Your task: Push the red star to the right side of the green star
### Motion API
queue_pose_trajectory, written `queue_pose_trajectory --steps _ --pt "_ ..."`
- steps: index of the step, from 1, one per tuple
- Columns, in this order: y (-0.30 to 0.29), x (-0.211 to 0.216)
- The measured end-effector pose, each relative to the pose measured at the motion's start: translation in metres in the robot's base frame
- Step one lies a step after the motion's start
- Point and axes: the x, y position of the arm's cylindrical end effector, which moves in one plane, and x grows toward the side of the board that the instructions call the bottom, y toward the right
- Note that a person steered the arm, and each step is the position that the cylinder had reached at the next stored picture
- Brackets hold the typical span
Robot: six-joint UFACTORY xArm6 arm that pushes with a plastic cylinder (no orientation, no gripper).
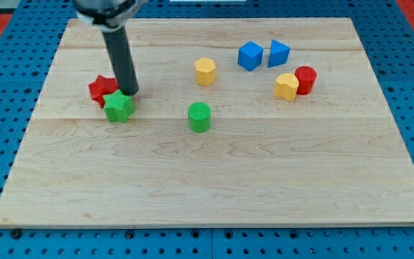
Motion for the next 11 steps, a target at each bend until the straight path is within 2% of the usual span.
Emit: queue_pose_trajectory --steps 1,2,3,4,5,6,7,8,9,11 --pt "-0.005 0.047" --pt "-0.058 0.087" --pt "-0.064 0.083" --pt "-0.057 0.034" --pt "0.014 -0.003" --pt "0.013 -0.037" --pt "-0.038 -0.061" --pt "-0.045 0.013" --pt "-0.04 0.032" --pt "-0.063 0.015"
